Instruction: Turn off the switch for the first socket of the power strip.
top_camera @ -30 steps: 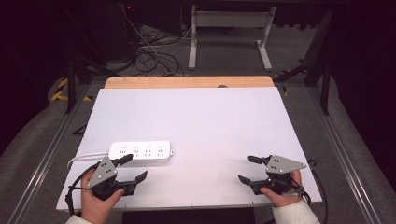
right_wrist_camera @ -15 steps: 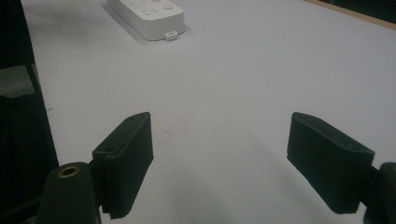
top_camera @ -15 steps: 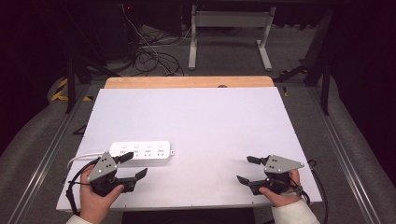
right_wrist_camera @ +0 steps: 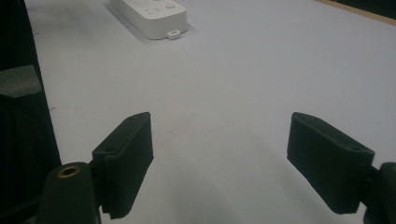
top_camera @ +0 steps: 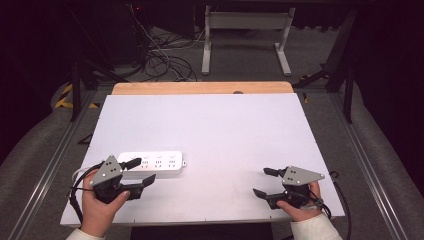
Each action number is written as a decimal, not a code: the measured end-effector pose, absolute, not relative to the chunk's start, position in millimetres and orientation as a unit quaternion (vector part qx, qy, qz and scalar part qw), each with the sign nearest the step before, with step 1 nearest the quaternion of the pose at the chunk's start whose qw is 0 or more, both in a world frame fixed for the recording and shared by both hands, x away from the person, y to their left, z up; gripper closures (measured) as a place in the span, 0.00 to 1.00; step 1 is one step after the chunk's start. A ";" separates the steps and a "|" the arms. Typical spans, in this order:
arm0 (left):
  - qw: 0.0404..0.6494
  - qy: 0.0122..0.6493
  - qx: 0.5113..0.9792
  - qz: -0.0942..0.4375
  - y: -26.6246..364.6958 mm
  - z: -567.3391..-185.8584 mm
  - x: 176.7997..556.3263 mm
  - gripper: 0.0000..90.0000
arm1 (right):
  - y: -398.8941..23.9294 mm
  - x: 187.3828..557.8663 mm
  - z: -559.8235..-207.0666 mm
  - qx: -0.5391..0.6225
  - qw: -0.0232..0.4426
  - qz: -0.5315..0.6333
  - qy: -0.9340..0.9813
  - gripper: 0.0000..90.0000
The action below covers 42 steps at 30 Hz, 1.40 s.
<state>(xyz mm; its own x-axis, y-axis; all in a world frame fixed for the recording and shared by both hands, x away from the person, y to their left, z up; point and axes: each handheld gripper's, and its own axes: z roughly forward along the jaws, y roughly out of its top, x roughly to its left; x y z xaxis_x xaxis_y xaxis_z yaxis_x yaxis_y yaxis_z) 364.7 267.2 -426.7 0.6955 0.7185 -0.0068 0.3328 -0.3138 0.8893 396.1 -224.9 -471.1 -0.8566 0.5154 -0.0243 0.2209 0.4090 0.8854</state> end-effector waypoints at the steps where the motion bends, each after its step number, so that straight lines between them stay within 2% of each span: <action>1: 0.481 0.335 0.785 0.201 267.2 -426.7 364.7 0.31 | -224.9 396.2 -471.1 0.222 0.148 0.496 0.826 0.26; 33: 0.464 0.337 0.794 0.202 265.4 -406.9 398.3 0.35 | -224.2 396.8 -472.3 0.219 0.143 0.495 0.829 0.26; 42: 0.430 0.342 0.809 0.211 267.1 -400.2 402.9 0.44 | -224.0 396.7 -472.4 0.218 0.143 0.494 0.829 0.26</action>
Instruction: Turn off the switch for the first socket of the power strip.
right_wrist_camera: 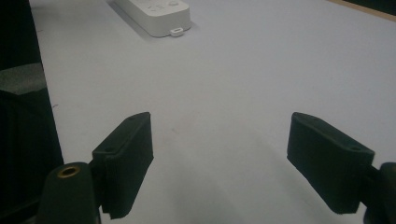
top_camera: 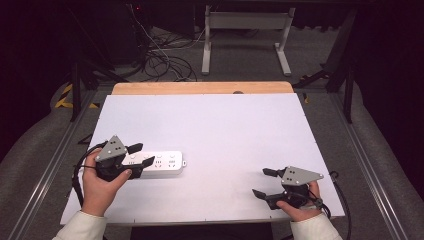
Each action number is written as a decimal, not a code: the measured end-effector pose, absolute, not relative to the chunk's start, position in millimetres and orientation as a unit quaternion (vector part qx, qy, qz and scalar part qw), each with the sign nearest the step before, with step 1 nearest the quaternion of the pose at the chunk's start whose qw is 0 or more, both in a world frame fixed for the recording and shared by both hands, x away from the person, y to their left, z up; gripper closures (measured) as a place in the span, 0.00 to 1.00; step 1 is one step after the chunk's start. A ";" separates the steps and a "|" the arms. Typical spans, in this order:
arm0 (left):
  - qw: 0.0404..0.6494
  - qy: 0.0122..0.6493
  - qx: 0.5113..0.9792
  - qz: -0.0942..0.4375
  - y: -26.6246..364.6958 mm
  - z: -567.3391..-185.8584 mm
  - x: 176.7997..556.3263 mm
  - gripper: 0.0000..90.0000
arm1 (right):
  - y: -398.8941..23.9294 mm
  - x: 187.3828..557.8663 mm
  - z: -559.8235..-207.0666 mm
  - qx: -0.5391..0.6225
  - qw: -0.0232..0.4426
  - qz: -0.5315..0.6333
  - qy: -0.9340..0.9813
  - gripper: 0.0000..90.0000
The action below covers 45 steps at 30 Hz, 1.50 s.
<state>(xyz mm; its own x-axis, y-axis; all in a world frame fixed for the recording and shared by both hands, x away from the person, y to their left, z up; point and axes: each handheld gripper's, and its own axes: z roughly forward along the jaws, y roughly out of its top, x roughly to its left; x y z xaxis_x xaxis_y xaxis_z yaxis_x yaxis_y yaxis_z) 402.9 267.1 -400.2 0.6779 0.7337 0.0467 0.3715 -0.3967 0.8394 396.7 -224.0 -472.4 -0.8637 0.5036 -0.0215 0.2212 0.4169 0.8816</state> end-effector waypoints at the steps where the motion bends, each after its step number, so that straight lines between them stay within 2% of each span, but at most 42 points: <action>1: 0.425 0.341 0.811 0.211 267.5 -399.2 403.9 0.45 | -224.0 396.7 -472.4 0.219 0.143 0.494 0.830 0.26; 15: 0.368 0.357 0.842 0.171 278.4 -401.1 429.4 0.78 | -223.4 397.1 -473.1 0.218 0.142 0.492 0.831 0.26; 25: 0.327 0.382 0.849 0.162 281.5 -406.9 443.1 0.99 | -223.1 397.5 -473.7 0.218 0.140 0.492 0.831 0.26; 45: 0.245 0.412 0.865 0.147 287.6 -413.7 460.5 1.00 | -222.7 397.7 -474.2 0.217 0.138 0.490 0.833 0.26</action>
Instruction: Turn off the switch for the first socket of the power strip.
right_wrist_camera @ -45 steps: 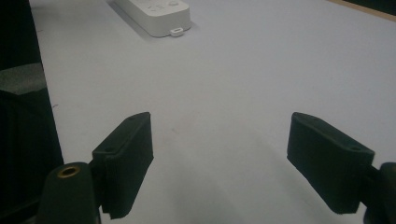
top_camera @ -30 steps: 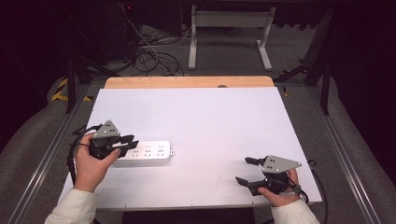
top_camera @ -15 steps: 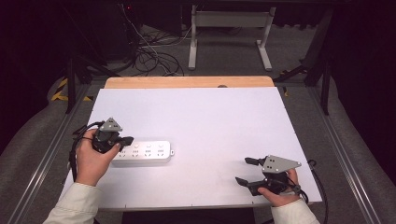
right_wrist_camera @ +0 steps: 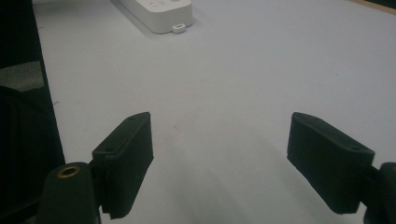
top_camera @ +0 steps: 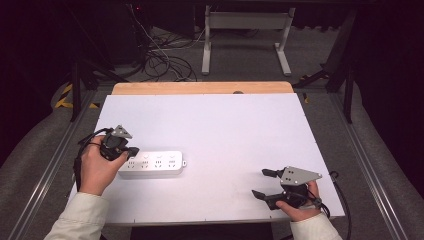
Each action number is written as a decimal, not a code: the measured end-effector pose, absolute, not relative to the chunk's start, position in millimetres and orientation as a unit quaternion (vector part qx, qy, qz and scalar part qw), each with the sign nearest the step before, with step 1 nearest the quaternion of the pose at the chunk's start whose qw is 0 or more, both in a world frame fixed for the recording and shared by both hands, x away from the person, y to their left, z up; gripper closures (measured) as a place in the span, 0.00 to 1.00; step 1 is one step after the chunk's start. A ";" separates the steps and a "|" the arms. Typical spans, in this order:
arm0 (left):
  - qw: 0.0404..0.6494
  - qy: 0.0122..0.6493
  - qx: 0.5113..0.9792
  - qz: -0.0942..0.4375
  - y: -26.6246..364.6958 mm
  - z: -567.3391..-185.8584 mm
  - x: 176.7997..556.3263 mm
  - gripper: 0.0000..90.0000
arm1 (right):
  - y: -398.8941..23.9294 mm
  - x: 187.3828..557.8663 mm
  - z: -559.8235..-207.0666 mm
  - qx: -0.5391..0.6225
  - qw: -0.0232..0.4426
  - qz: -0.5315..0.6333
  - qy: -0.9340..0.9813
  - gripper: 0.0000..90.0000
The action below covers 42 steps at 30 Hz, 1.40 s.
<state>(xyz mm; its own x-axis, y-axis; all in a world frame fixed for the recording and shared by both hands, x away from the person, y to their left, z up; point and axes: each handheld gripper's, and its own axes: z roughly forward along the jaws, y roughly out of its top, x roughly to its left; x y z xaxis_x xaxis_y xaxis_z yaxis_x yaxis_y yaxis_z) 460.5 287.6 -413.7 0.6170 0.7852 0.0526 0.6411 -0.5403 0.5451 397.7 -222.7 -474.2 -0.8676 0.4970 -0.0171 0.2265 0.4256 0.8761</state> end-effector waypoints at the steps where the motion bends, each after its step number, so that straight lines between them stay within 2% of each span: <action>1: 0.241 0.413 0.866 0.146 288.7 -414.0 461.8 1.00 | -222.7 397.7 -474.3 0.217 0.138 0.490 0.833 0.26; 23: 0.183 0.450 0.866 0.119 291.8 -426.0 477.5 1.00 | -222.2 397.8 -475.0 0.216 0.135 0.487 0.835 0.26; 42: 0.174 0.450 0.868 0.118 290.2 -429.6 480.8 1.00 | -222.1 397.5 -475.0 0.214 0.134 0.488 0.836 0.26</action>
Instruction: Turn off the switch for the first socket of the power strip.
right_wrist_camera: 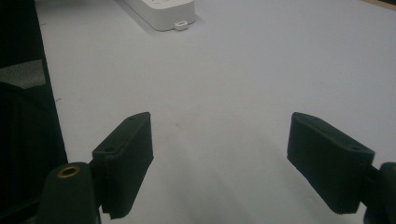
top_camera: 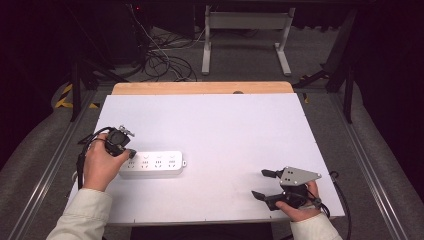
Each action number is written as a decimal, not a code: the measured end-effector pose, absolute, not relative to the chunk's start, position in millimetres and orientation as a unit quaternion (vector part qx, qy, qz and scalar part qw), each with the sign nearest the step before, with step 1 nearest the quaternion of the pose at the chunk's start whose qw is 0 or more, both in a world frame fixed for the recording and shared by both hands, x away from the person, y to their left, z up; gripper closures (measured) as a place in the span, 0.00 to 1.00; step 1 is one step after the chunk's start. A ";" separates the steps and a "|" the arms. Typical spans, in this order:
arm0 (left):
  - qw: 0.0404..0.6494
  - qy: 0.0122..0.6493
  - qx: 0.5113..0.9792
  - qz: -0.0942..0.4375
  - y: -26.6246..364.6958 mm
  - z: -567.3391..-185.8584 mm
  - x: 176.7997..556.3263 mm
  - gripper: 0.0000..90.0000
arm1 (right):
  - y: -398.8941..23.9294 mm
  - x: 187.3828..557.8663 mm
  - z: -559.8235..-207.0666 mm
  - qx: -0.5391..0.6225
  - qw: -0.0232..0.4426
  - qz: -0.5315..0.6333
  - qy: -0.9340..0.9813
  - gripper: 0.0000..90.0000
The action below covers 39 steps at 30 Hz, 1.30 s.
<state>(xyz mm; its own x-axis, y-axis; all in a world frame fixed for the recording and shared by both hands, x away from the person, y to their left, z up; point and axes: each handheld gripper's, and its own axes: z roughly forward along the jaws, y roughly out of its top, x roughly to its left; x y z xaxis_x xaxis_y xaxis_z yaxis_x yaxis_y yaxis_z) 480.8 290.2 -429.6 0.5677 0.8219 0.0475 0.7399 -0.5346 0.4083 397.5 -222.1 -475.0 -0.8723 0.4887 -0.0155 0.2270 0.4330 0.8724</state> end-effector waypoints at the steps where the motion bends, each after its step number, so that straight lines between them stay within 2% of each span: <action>1: 0.174 0.450 0.868 0.118 290.2 -429.6 480.8 1.00 | -222.0 397.5 -475.0 0.214 0.134 0.488 0.836 0.26; 39: 0.188 0.455 0.861 0.125 292.3 -434.8 476.9 1.00 | -221.0 396.4 -475.2 0.211 0.131 0.487 0.837 0.26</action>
